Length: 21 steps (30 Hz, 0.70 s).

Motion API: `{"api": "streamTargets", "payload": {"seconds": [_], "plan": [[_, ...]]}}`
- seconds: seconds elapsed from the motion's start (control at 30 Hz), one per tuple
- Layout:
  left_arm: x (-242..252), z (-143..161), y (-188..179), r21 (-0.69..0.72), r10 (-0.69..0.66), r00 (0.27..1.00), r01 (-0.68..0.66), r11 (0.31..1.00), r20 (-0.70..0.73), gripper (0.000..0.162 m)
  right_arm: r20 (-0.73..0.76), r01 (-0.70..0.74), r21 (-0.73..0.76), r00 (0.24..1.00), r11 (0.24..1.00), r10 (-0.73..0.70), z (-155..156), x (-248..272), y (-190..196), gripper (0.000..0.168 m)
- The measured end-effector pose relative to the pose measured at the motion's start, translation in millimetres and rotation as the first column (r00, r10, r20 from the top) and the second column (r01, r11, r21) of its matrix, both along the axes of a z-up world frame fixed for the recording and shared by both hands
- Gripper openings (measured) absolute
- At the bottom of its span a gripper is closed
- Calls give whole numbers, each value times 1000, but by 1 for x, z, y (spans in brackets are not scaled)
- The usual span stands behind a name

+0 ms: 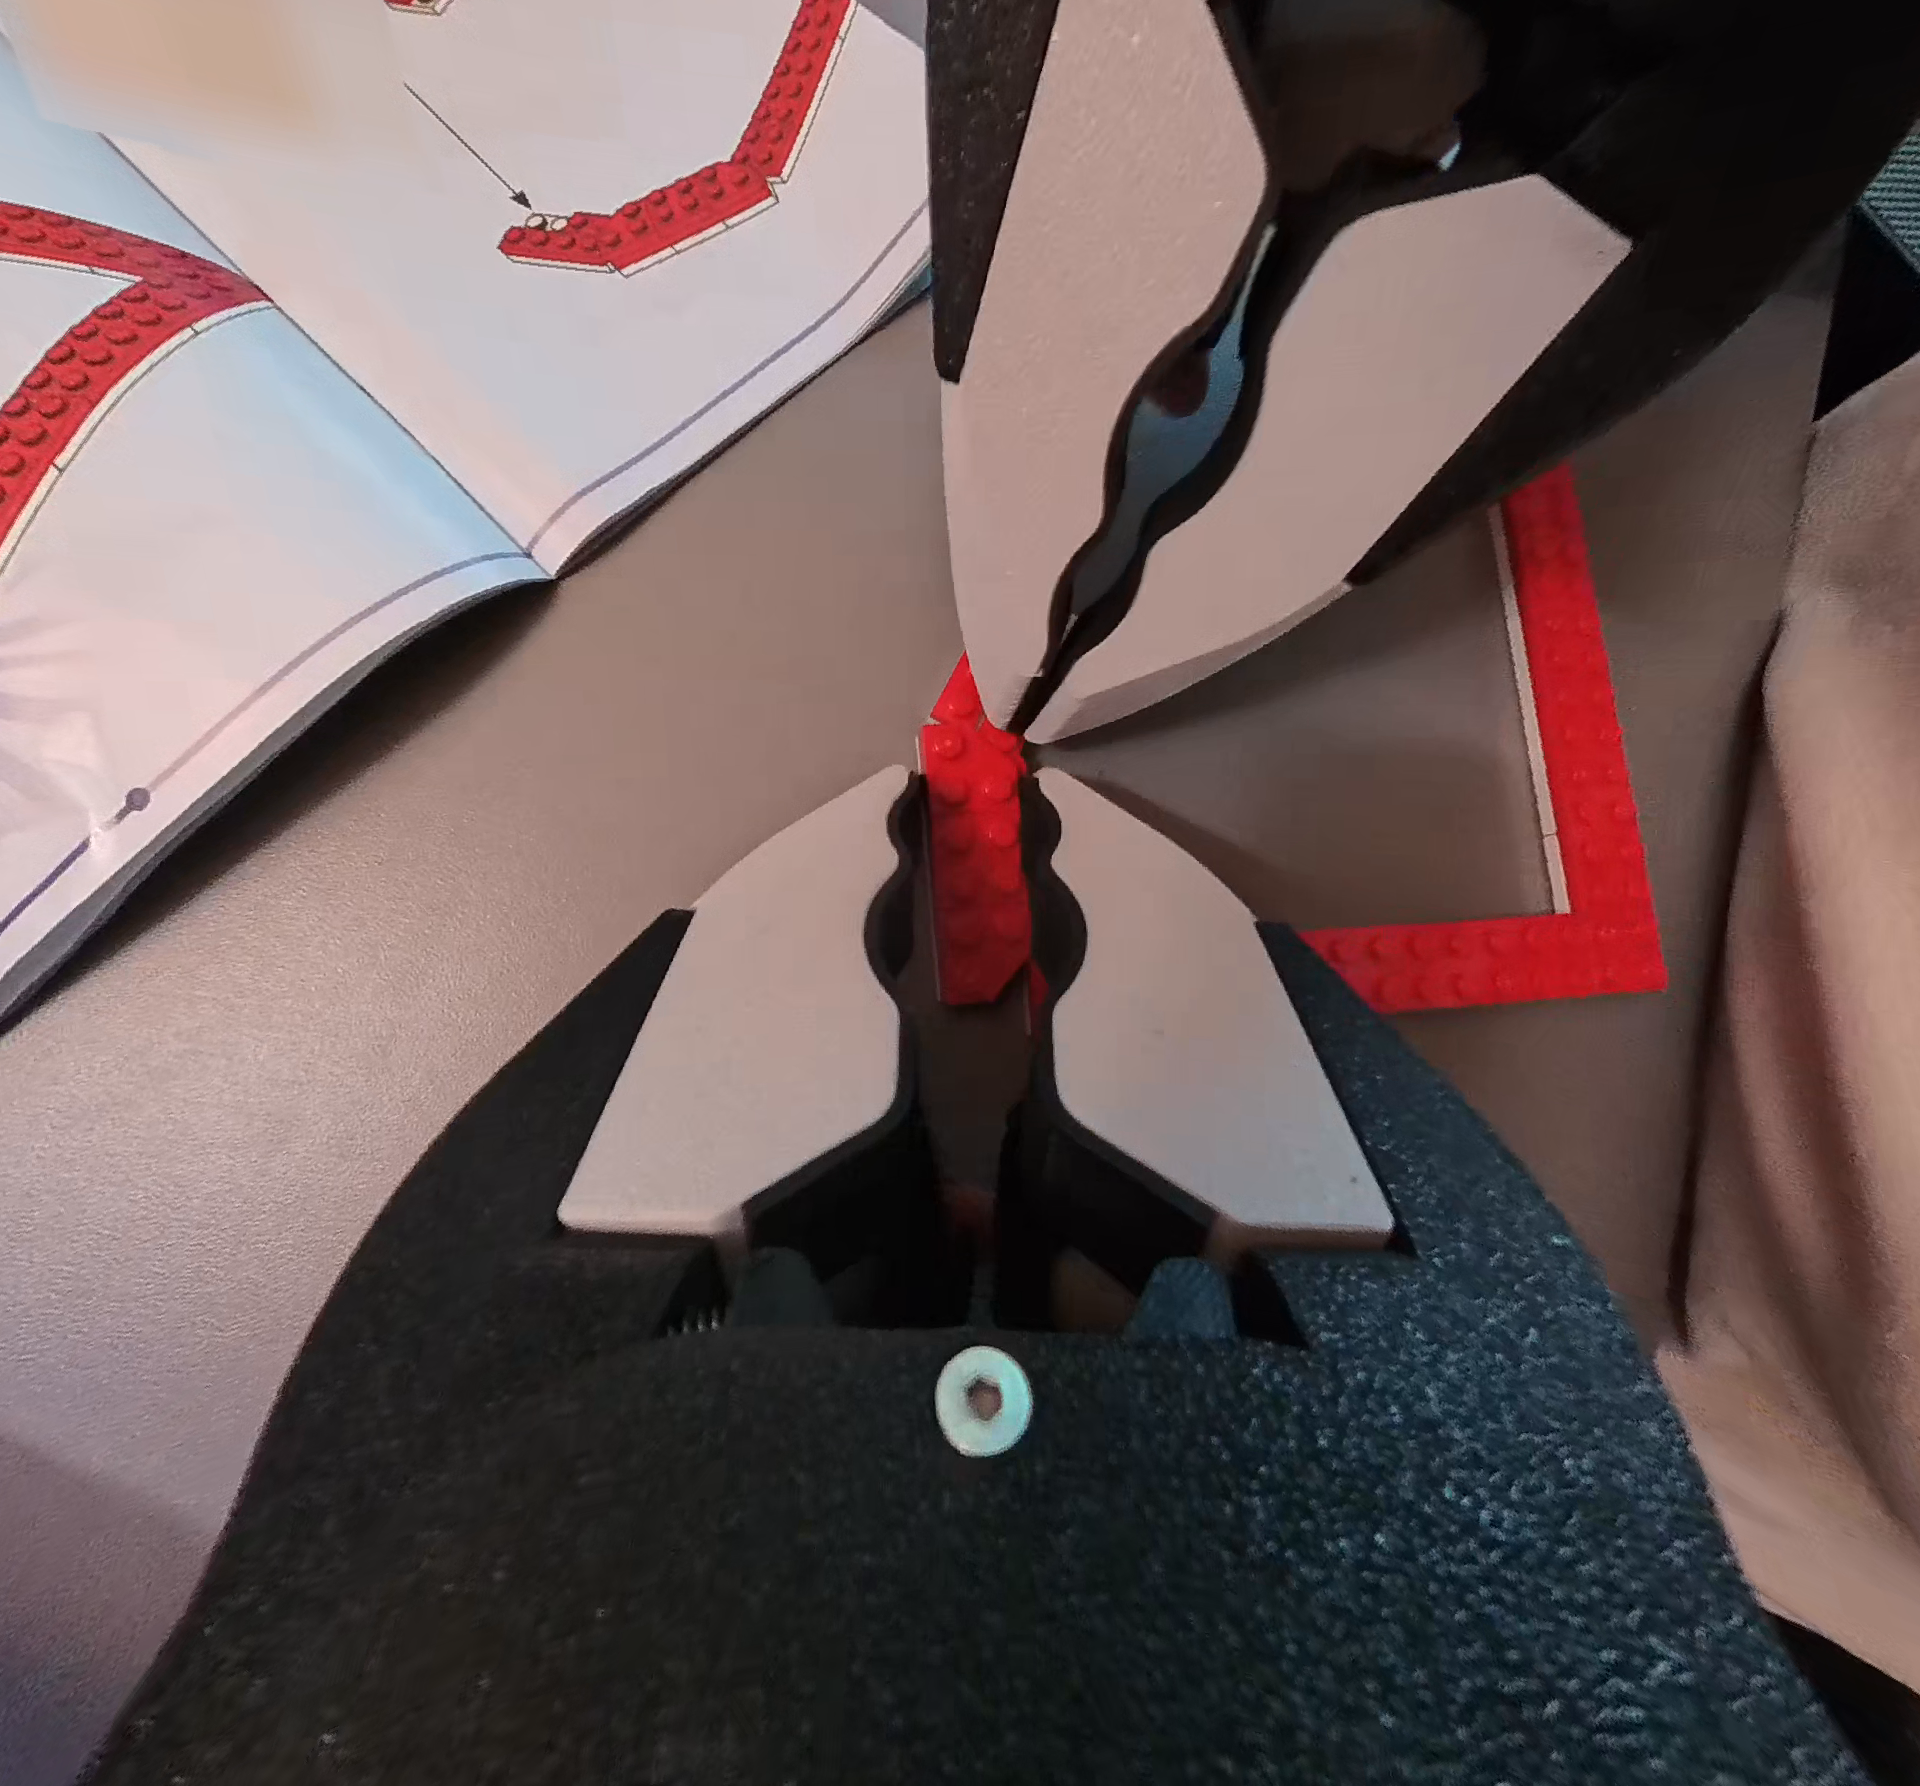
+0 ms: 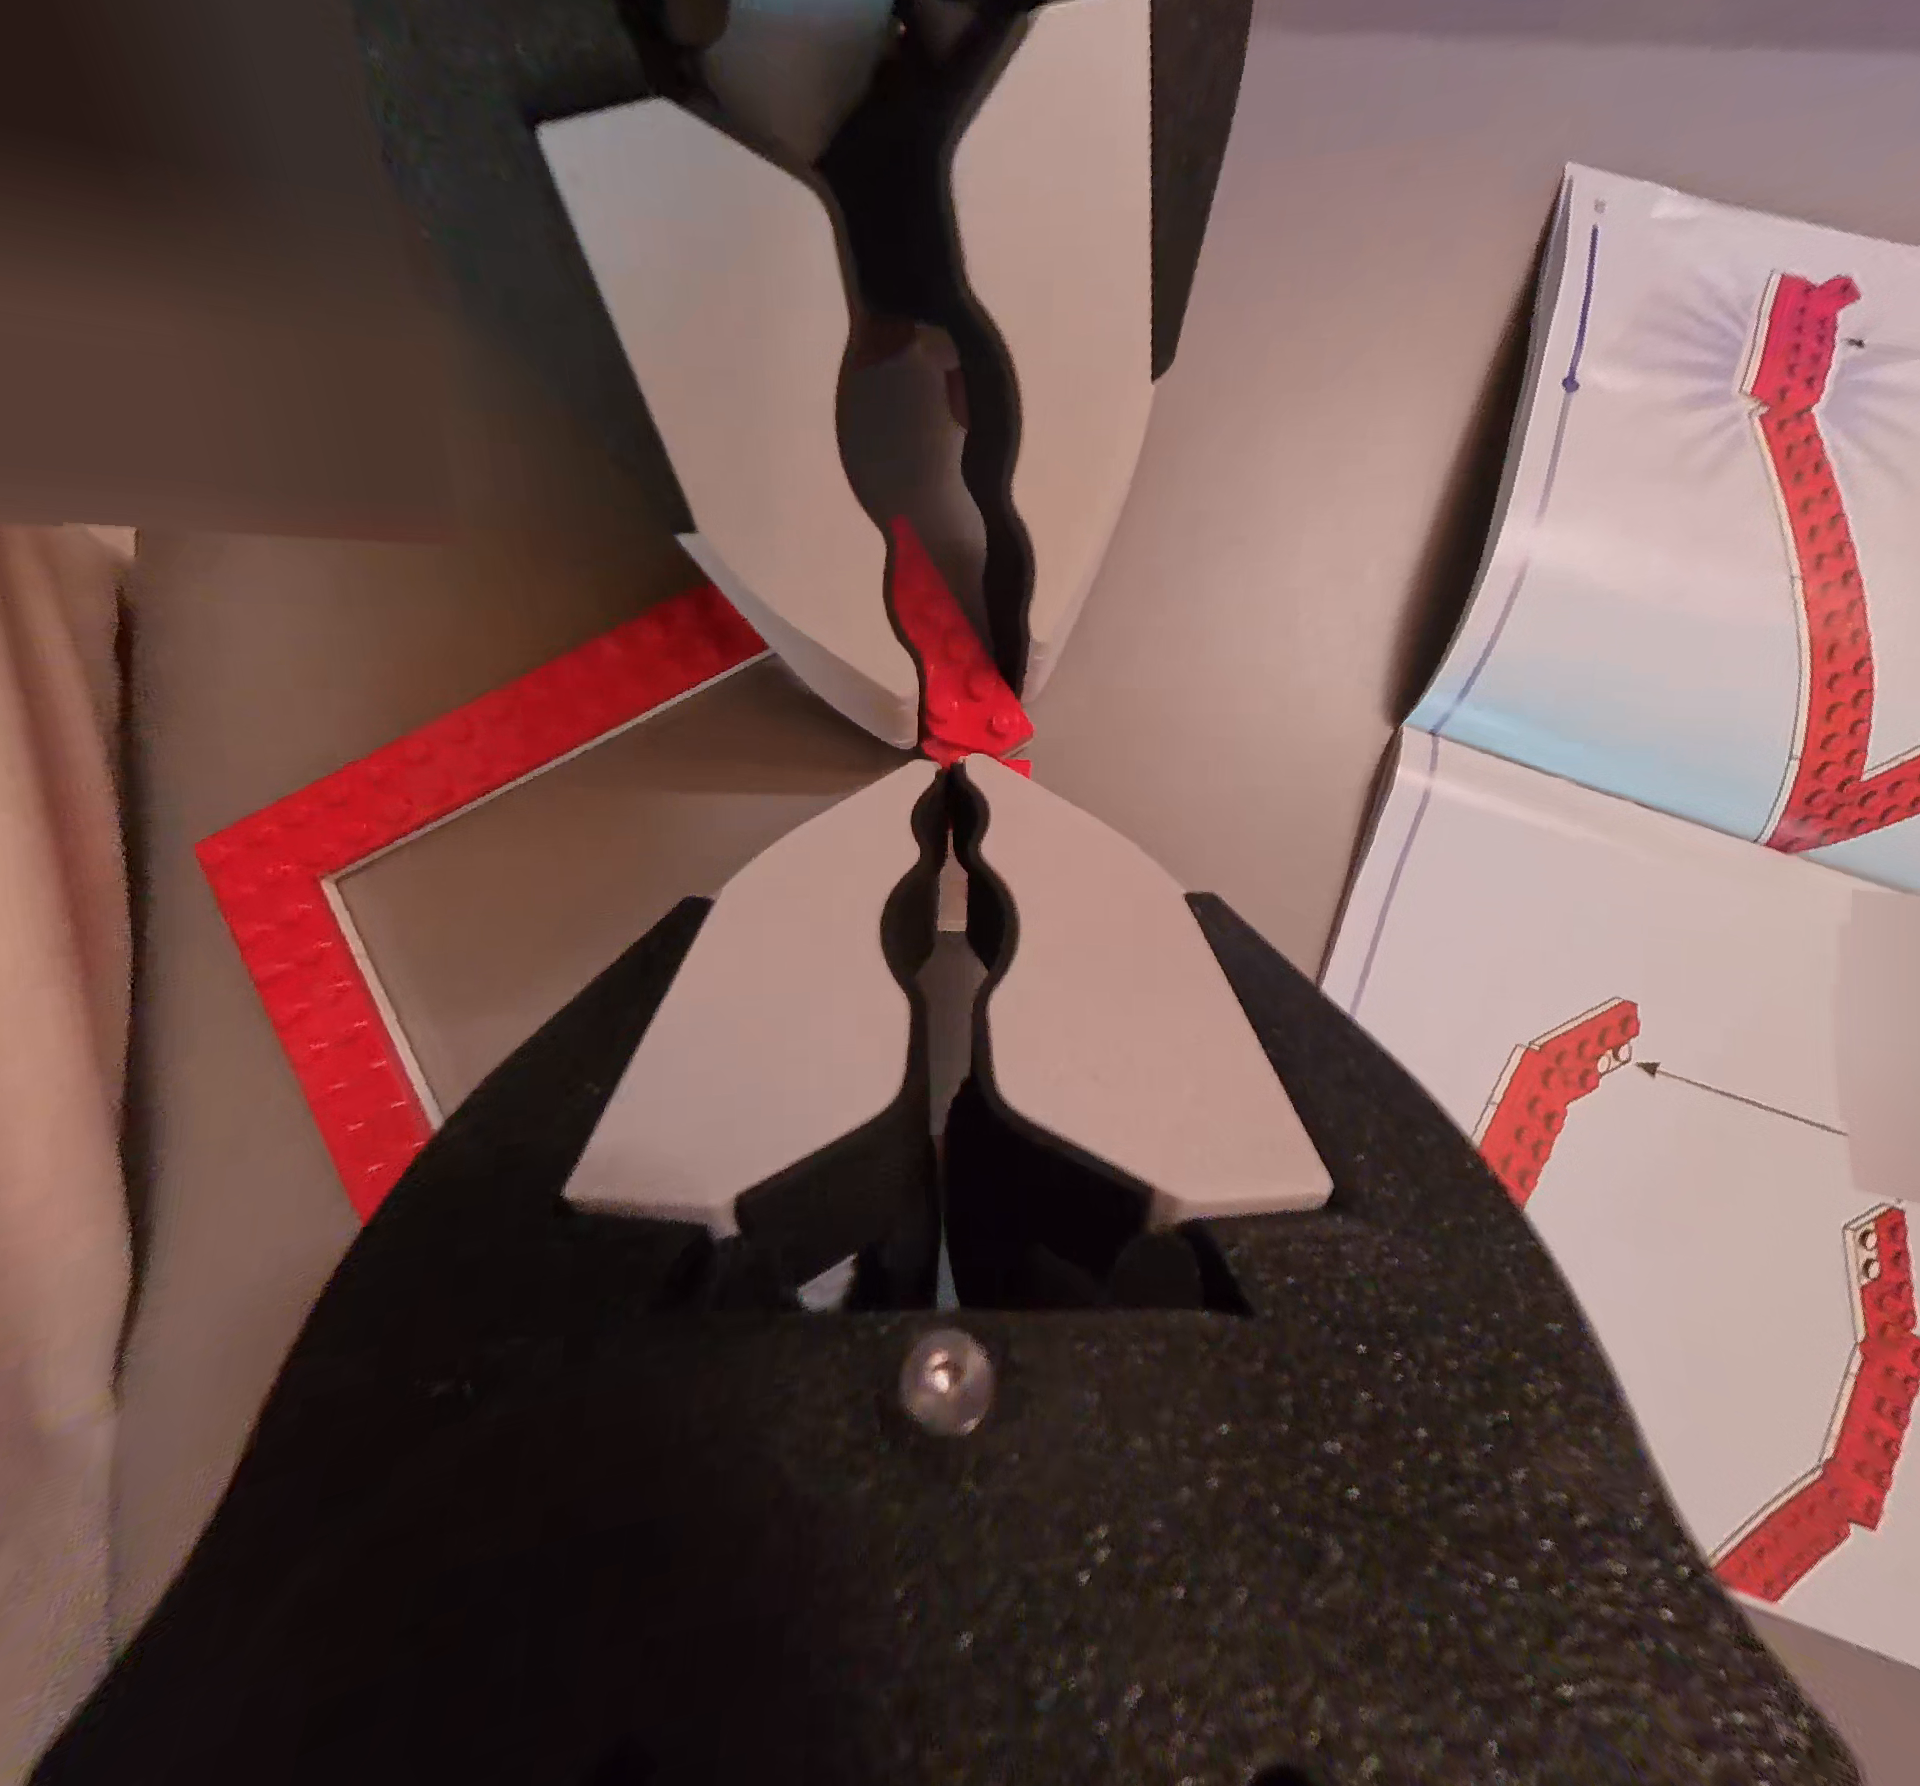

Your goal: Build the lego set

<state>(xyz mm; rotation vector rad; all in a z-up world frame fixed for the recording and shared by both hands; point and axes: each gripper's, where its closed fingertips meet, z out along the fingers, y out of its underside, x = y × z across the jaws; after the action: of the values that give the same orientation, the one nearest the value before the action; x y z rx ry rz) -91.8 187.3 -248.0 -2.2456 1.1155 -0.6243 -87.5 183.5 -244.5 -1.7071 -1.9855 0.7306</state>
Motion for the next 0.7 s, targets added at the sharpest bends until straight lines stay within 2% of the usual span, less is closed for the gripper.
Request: {"api": "streamTargets", "payload": {"seconds": [0.2, 0.4, 0.47, 0.6, 0.7], "plan": [[0, 0, 0, 6, 0, 1000, 0, 1000, -2, 18, 87, 75, -106, 994, 992, -66, -1, 1, 0, 0], [0, -1, 0, 2, 7, 1000, -7, 1000, 6, 17, 216, 64, 31, 974, 997, -69, -1, 2, 1, 1], [0, -1, 0, 7, 6, 1000, -6, 1000, 2, 18, 180, 70, 4, 981, 998, -70, -1, 1, 1, 0], [3, 0, 0, 14, 3, 1000, -4, 1000, 25, 18, 52, 1, 94, 999, 996, -5, 1, 3, 1, 0], [4, 0, -1, 13, -7, 1000, 6, 1000, 30, 18, 15, 42, 73, 999, 996, -43, 8, 14, 10, 2]]}}
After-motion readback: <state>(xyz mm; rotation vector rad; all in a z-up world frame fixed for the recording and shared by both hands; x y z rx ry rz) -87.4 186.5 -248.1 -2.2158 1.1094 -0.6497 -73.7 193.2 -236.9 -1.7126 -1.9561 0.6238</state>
